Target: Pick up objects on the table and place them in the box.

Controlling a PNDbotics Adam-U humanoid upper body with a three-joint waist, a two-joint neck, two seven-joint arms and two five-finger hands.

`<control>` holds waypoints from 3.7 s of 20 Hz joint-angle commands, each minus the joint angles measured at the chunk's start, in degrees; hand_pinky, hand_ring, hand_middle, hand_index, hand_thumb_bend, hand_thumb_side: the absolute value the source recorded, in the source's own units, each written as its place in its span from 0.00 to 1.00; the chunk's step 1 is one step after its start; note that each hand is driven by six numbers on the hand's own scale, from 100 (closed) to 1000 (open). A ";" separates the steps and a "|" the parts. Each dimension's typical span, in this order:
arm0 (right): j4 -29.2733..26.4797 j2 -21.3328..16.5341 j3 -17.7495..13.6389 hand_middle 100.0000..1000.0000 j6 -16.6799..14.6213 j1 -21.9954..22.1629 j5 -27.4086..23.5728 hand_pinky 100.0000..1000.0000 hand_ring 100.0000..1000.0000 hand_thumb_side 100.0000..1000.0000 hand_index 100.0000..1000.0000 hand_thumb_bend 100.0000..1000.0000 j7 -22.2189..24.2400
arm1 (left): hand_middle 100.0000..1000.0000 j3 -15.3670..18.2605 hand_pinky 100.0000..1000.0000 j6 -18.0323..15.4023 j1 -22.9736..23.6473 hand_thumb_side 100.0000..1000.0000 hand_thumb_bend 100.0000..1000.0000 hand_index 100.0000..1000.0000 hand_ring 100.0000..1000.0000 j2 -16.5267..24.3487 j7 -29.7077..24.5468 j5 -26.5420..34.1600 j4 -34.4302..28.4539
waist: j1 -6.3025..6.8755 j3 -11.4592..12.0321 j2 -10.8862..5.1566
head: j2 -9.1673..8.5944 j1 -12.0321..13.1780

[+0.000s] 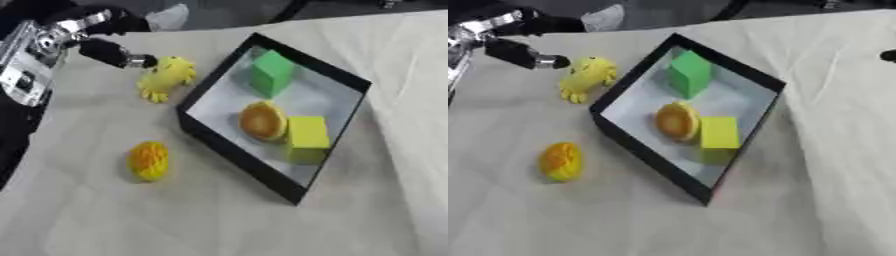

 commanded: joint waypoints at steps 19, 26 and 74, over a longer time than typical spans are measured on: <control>-0.95 -0.53 0.62 0.74 0.44 -2.51 0.31 0.87 0.65 0.52 0.86 0.00 1.39 | 0.75 1.92 0.87 -1.03 -5.33 0.44 0.68 0.85 0.83 -3.51 4.53 -14.47 12.21 | 0.30 -2.36 2.14 | -3.06 3.06; -0.88 -0.43 0.67 0.74 0.53 -2.58 0.30 0.87 0.65 0.52 0.86 0.00 1.42 | 0.65 1.65 0.79 -2.00 -5.09 0.35 0.40 0.73 0.74 -4.28 0.28 -16.41 12.32 | 0.32 -2.46 2.26 | -3.05 3.19; -0.80 -1.87 0.39 0.74 0.48 -0.01 0.24 0.87 0.65 0.51 0.86 0.00 0.54 | 0.54 -21.98 0.66 -10.86 -2.13 0.00 0.04 0.56 0.60 -3.32 -10.44 2.33 -35.71 | 0.77 0.46 -2.02 | 0.27 -1.76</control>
